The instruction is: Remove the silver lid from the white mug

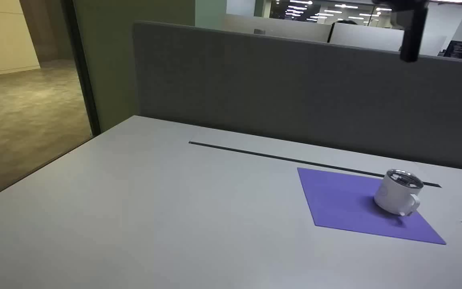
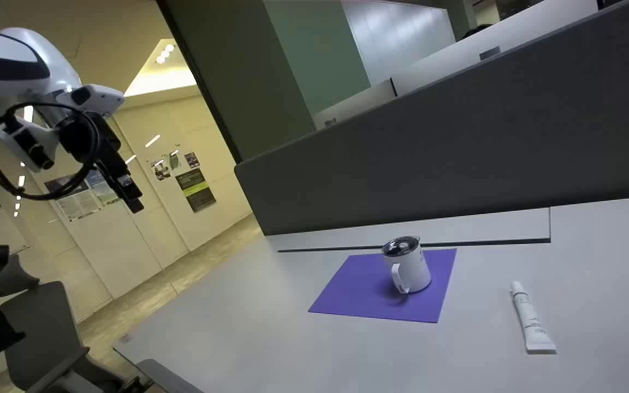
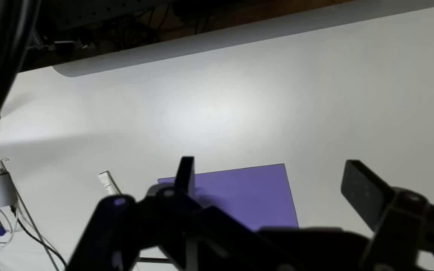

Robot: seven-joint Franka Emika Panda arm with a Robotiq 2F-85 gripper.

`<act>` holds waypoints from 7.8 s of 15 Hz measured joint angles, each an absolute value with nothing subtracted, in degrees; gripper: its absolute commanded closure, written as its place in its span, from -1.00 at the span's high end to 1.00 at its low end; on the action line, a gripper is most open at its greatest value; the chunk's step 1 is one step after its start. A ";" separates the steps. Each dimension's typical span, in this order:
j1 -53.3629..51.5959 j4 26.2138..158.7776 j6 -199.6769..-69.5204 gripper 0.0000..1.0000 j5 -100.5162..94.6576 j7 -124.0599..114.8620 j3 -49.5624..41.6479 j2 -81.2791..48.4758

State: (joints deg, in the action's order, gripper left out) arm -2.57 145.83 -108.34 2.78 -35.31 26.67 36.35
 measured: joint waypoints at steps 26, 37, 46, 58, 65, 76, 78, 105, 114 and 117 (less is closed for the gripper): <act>3.60 122.03 -130.30 -0.98 -36.06 -9.98 8.83 -13.49; -0.22 109.40 -126.20 -1.00 -37.09 -9.87 3.30 -24.28; -0.70 109.31 -140.61 -1.00 -37.56 -2.56 -3.06 -29.52; -1.03 107.01 -151.12 -1.00 -36.66 0.65 -6.64 -39.07; -4.31 106.43 -151.14 -1.00 -36.10 -0.18 -9.62 -40.30; -6.35 106.43 -151.09 -1.00 -36.10 -1.95 -11.52 -41.34; -6.59 106.42 -151.16 -1.00 -36.10 -2.33 -11.75 -41.45; -5.19 108.09 -150.78 -1.00 -26.59 -1.78 -10.80 -39.56; -4.88 108.36 -152.44 -1.00 -26.42 -1.83 -11.37 -40.31; -5.73 108.29 -153.43 -1.00 -26.69 -2.11 -12.84 -40.64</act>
State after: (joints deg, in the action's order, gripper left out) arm -5.73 108.29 -153.43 -26.69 -2.11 -12.84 -40.64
